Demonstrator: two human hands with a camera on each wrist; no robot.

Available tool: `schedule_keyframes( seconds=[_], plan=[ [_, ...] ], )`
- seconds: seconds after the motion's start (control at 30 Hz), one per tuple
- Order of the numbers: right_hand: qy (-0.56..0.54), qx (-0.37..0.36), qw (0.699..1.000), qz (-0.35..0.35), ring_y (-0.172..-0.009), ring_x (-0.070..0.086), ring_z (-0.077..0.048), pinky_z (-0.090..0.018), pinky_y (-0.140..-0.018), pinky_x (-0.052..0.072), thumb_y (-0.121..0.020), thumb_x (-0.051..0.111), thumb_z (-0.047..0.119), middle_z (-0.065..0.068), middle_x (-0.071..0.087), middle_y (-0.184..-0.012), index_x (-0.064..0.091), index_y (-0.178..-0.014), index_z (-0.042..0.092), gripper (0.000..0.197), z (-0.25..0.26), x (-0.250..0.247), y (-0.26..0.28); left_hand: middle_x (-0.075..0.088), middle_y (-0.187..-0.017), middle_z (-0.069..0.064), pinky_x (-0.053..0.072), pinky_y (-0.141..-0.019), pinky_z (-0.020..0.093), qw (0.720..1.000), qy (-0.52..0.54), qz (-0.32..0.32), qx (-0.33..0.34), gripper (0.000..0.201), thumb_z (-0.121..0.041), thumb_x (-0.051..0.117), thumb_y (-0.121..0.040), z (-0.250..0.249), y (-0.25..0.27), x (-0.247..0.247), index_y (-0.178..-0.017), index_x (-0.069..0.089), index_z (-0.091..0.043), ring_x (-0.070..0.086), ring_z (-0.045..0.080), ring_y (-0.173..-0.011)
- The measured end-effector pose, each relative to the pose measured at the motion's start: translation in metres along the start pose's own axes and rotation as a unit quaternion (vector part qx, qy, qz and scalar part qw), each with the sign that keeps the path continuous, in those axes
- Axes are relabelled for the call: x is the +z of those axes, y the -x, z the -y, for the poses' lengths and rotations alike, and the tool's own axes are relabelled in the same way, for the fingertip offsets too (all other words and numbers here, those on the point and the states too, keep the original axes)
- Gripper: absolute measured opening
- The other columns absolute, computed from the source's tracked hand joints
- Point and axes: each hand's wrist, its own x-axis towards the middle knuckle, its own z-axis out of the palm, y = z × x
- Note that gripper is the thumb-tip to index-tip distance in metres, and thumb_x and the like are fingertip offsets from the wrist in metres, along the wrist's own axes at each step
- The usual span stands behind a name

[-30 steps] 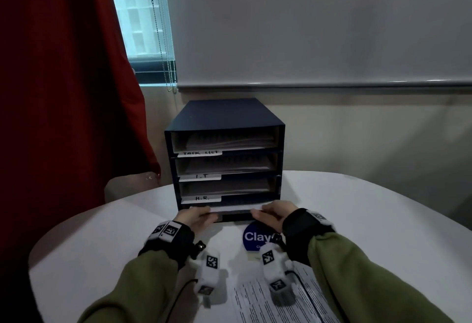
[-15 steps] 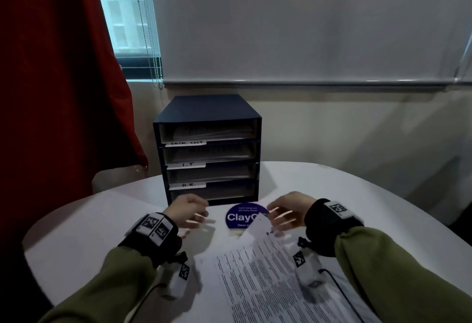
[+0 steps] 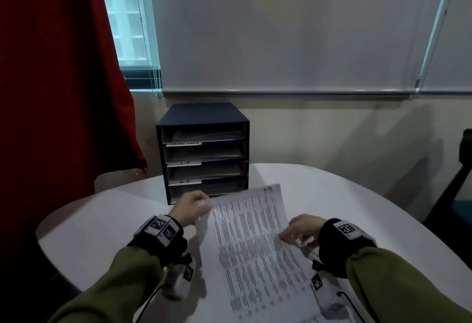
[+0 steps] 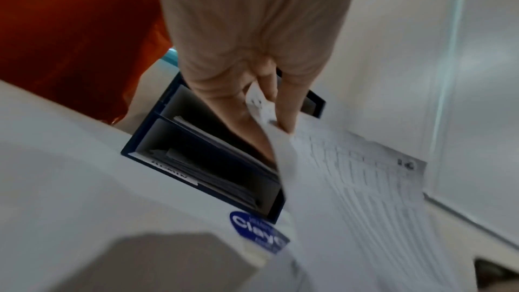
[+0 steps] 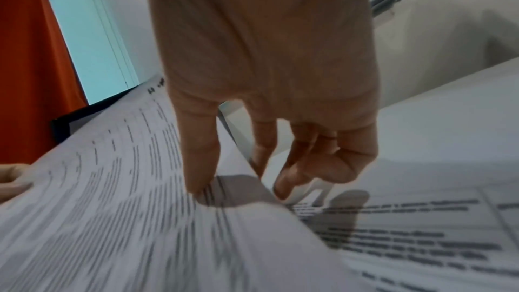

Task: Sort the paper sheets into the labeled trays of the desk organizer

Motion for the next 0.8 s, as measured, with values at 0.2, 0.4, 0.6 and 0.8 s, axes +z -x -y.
schedule_keyframes(
  seconds=[0.2, 0.4, 0.6, 0.8],
  plan=[
    [-0.159, -0.059, 0.985, -0.034, -0.097, 0.064, -0.029, -0.039, -0.085, 0.053, -0.077, 0.065, 0.018, -0.015, 0.064, -0.111, 0.054, -0.123, -0.004, 0.052, 0.013, 0.011, -0.027, 0.059, -0.083, 0.010, 0.051, -0.057, 0.029, 0.925, 0.350, -0.097, -0.115, 0.021, -0.027, 0.056, -0.094, -0.002, -0.005, -0.020, -0.093, 0.053, -0.006, 0.059, 0.024, -0.068],
    [-0.179, -0.063, 0.982, 0.000, -0.096, 0.059, -0.022, -0.038, -0.098, 0.051, -0.087, 0.062, 0.013, -0.010, 0.060, -0.107, 0.060, -0.082, 0.016, 0.006, 0.051, 0.026, -0.053, 0.045, -0.079, 0.012, 0.041, -0.071, 0.035, 0.951, 0.200, 0.012, -0.236, 0.014, 0.000, 0.055, -0.082, 0.016, 0.002, -0.020, -0.073, 0.046, -0.008, 0.045, 0.022, -0.065],
    [-0.171, -0.053, 0.983, 0.051, -0.096, 0.057, -0.023, -0.039, -0.099, 0.050, -0.085, 0.058, 0.013, -0.006, 0.059, -0.100, 0.056, -0.079, 0.019, 0.009, 0.072, 0.044, -0.065, 0.053, -0.112, 0.023, 0.038, -0.076, 0.035, 0.954, 0.178, -0.040, -0.238, 0.040, -0.012, 0.052, -0.091, 0.033, -0.003, -0.033, -0.124, 0.042, 0.008, 0.057, 0.034, -0.098],
    [-0.225, -0.062, 0.972, 0.023, -0.106, 0.055, -0.027, -0.042, -0.099, 0.049, -0.083, 0.056, 0.014, -0.006, 0.056, -0.103, 0.056, -0.091, 0.015, 0.007, 0.093, 0.026, -0.088, 0.056, -0.121, -0.005, 0.053, -0.091, 0.041, 0.929, 0.292, -0.006, -0.227, 0.043, -0.029, 0.064, -0.085, 0.025, -0.006, -0.036, -0.121, 0.054, -0.006, 0.053, 0.021, -0.115]
  ],
)
